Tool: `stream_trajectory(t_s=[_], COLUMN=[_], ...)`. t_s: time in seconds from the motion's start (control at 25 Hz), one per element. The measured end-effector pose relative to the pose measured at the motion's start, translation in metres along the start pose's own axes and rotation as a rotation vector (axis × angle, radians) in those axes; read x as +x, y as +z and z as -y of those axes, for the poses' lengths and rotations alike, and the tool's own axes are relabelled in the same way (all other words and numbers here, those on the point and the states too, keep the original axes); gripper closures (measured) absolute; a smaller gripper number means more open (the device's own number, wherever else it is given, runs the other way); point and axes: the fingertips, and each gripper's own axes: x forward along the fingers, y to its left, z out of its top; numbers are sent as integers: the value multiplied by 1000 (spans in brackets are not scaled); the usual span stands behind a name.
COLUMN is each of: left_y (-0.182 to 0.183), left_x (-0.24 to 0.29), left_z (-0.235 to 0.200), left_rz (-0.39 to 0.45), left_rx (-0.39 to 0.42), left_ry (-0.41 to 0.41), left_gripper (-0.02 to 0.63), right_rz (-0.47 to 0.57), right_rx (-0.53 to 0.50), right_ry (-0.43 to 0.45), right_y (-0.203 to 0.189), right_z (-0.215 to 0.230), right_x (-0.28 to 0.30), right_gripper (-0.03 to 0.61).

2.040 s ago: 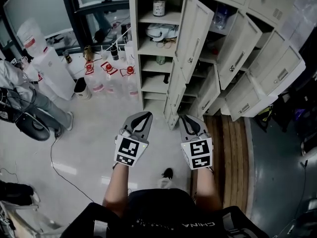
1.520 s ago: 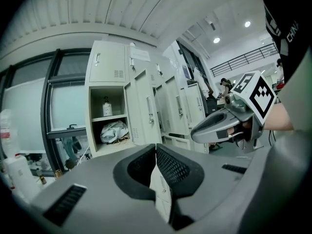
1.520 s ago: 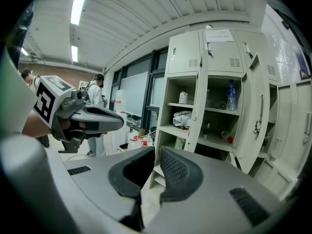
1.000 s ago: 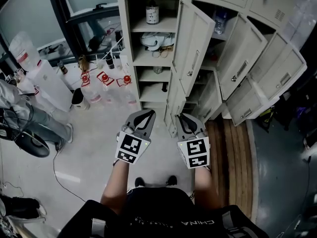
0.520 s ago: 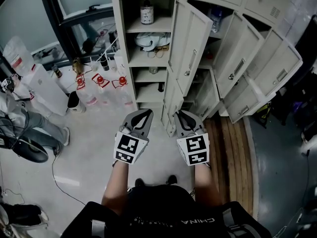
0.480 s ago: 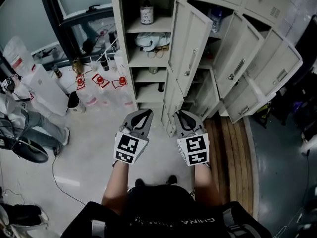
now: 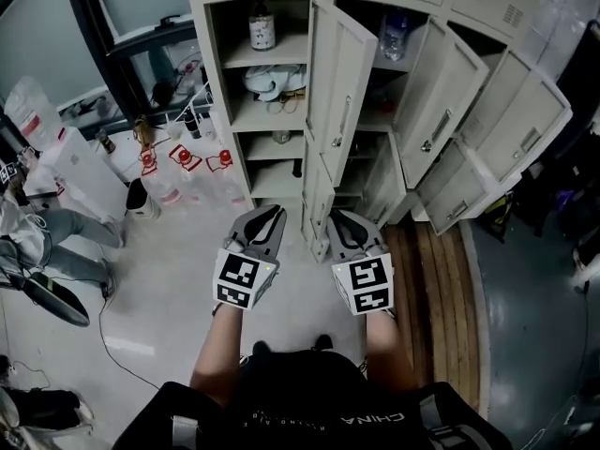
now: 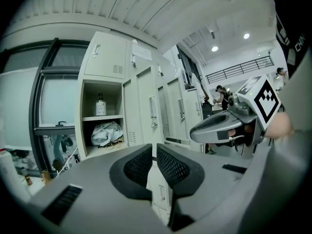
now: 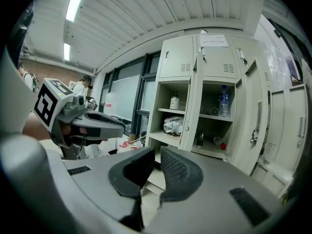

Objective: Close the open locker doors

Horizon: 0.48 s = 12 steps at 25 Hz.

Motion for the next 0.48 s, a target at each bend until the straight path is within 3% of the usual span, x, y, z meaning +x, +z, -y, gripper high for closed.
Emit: stream_trajectory(t_s=[0.2, 0.28, 0.48], left_y=[3, 4, 4], left_x=[34, 49, 93], left_z=[22, 33, 51], left_rz=[-6, -11, -31], left_rx=[-17, -37, -48], left_ry=[18, 19, 46], left_gripper=[589, 518, 499], right_rz=[-8, -3, 16], right_rx=[2, 0, 16], right_ry=[42, 53, 60], right_y=[-15, -18, -24], right_z=[32, 45, 74], right_x=[-5, -8, -12], right_gripper=[520, 520, 520])
